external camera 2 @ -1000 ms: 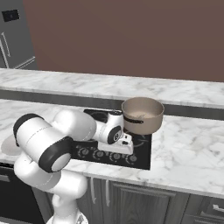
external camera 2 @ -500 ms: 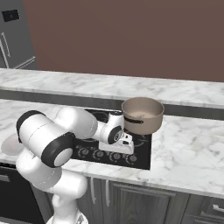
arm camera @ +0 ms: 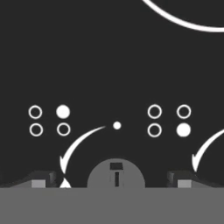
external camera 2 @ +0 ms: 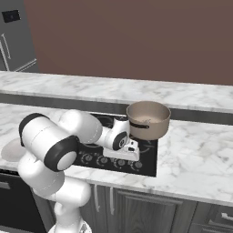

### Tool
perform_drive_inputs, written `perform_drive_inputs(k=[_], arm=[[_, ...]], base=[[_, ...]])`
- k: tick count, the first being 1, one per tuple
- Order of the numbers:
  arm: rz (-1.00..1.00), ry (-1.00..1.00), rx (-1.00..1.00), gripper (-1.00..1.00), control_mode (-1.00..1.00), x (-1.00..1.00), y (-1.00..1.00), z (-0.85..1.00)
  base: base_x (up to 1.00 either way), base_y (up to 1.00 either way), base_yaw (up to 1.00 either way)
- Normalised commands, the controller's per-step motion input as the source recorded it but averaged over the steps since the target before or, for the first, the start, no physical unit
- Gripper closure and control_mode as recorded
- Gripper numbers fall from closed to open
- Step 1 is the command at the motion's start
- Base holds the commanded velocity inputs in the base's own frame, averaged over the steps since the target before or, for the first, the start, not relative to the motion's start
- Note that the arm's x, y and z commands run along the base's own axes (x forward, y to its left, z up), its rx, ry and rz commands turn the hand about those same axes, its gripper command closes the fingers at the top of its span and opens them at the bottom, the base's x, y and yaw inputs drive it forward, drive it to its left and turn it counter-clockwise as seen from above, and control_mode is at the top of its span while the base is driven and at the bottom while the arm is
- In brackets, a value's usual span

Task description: Retrieve the frozen meat and place it in the pot on a burner. Then turn the burner on.

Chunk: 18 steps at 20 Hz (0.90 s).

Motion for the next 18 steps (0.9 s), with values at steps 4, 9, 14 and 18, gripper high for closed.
perform_drive_inputs(k=[4, 9, 14, 18], arm=[[0.00, 0.00, 0.00, -1.00, -1.00, 0.00, 0.00, -0.09], [0.00, 0.00, 0.00, 1.00, -1.00, 0.00, 0.00, 0.00], [0.00, 0.00, 0.00, 1.00, -1.00, -0.01, 0.00, -0.01], [0.00, 0.00, 0.00, 1.00, -1.00, -0.01, 0.00, -0.01]], base=[[0.00, 0.00, 0.00], [0.00, 0.00, 0.00], [0.00, 0.00, 0.00], [0.00, 0.00, 0.00]])
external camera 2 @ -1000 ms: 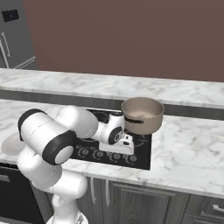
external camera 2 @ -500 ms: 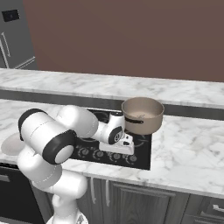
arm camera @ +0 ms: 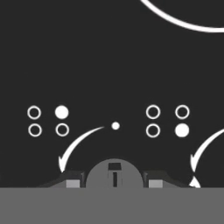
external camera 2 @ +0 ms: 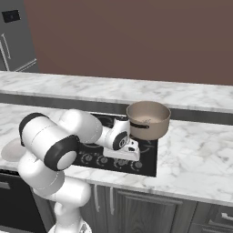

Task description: Retrieve the frozen meat and place it in the pot on a burner. Then turn the burner on.

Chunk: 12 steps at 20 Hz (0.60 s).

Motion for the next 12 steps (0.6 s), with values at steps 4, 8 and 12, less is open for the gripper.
perform_drive_inputs(k=[4, 8, 12], arm=[[0.00, 0.00, 0.00, 1.00, -1.00, 0.00, 0.00, -0.01], [0.00, 0.00, 0.00, 1.00, -1.00, 0.00, 0.00, 0.00], [0.00, 0.00, 0.00, 1.00, -1.00, 0.00, 0.00, -0.11]], base=[[0.00, 0.00, 0.00], [0.00, 0.00, 0.00], [0.00, 0.00, 0.00]])
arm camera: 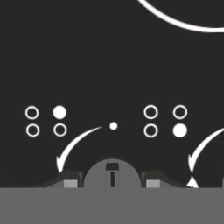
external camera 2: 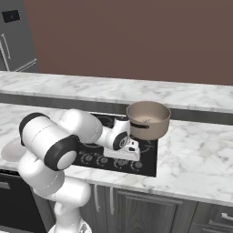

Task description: Retrieve the frozen meat and place it in the pot on a burner. Then turn the burner on.

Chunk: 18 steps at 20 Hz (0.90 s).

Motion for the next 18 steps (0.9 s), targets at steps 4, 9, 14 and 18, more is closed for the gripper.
perform_drive_inputs(k=[4, 9, 14, 18], arm=[[0.08, 0.00, 0.00, 1.00, -1.00, 0.00, 0.00, -0.25], [0.17, 0.00, 0.00, 1.00, -1.00, 0.00, 0.00, -0.23], [0.23, 0.00, 0.00, 1.00, -1.00, 0.00, 0.00, -0.16], [0.35, 0.00, 0.00, 1.00, -1.00, -0.04, 0.00, -0.16]], base=[[0.00, 0.00, 0.00], [0.00, 0.00, 0.00], [0.00, 0.00, 0.00], [0.00, 0.00, 0.00]])
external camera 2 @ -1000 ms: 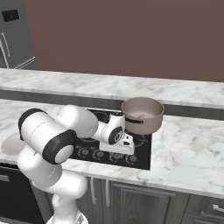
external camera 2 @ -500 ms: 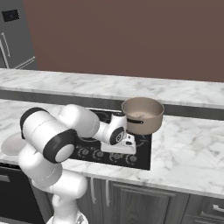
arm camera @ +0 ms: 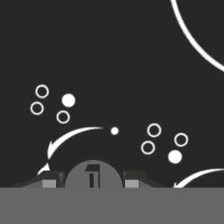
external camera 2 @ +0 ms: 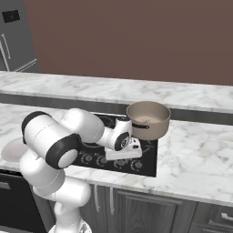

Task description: Retrieve the frozen meat and place it in the pot on a burner. Then turn the burner on.

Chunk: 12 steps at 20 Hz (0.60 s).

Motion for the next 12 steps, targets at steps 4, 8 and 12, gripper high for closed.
perform_drive_inputs(k=[4, 8, 12], arm=[[0.40, 0.00, 0.00, 1.00, -1.00, 0.00, 0.00, -0.17], [0.38, -0.01, 0.00, 1.00, -1.00, -0.01, 0.00, -0.20], [0.35, 0.00, 0.00, 1.00, -1.00, 0.00, -0.04, -0.21]], base=[[0.00, 0.00, 0.00], [0.00, 0.00, 0.00], [0.00, 0.00, 0.00]])
